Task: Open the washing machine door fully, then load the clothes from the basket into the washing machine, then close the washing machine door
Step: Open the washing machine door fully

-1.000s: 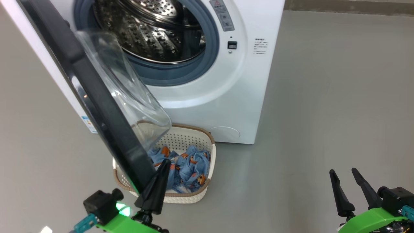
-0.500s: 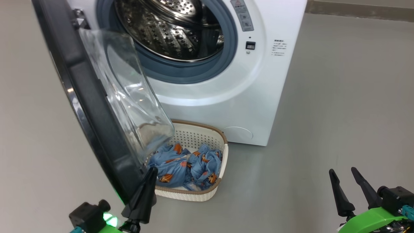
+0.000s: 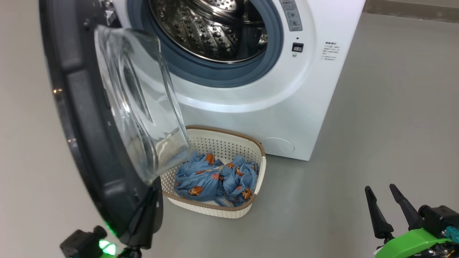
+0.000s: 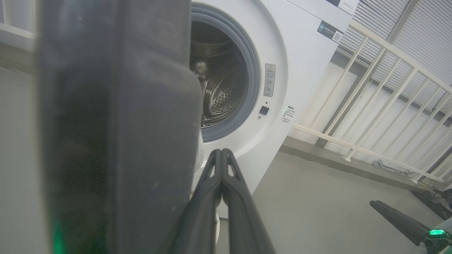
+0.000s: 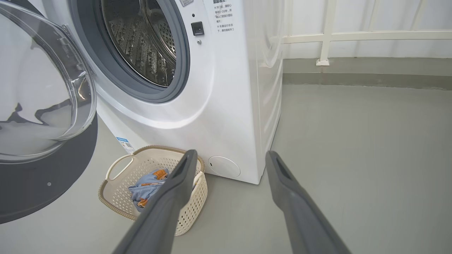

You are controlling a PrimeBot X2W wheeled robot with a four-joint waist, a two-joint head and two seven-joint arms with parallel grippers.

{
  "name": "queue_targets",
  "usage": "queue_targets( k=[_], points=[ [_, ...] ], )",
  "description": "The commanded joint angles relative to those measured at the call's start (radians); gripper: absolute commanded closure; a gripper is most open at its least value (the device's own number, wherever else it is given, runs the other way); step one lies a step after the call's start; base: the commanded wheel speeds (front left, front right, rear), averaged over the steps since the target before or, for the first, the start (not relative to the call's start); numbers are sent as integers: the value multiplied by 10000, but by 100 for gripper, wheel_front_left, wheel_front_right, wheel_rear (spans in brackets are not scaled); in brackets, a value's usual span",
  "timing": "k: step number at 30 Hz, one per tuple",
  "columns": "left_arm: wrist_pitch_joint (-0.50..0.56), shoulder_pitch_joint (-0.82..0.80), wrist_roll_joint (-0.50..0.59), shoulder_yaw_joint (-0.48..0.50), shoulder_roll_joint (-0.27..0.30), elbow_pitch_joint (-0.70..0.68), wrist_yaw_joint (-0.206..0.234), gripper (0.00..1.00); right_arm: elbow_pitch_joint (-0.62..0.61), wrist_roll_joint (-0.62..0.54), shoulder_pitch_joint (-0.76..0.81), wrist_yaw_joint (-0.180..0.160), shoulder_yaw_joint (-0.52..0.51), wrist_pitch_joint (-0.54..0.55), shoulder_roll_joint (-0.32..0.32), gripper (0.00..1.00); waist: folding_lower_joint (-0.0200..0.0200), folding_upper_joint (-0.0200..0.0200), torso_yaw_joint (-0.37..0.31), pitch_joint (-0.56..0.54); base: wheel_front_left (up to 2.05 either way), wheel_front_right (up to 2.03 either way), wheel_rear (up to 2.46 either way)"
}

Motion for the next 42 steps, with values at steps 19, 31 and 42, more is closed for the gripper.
queue_targets(
  k=[19, 31, 42],
  points=[
    [-64, -72, 283, 2583, 336, 80, 527, 100, -265, -189, -592, 16, 280, -122, -152, 0, 0, 0, 493, 326, 0, 0, 0],
    [-65, -610, 544, 4071, 559, 799, 499, 100, -280, -240, -718, 16, 292, -122, -218, 0, 0, 0, 534, 577, 0, 0, 0],
    [-65, -1392, 876, 5399, 875, 1685, 408, 100, -327, -325, -809, 16, 257, -122, -280, 0, 0, 0, 562, 780, 0, 0, 0]
  ],
)
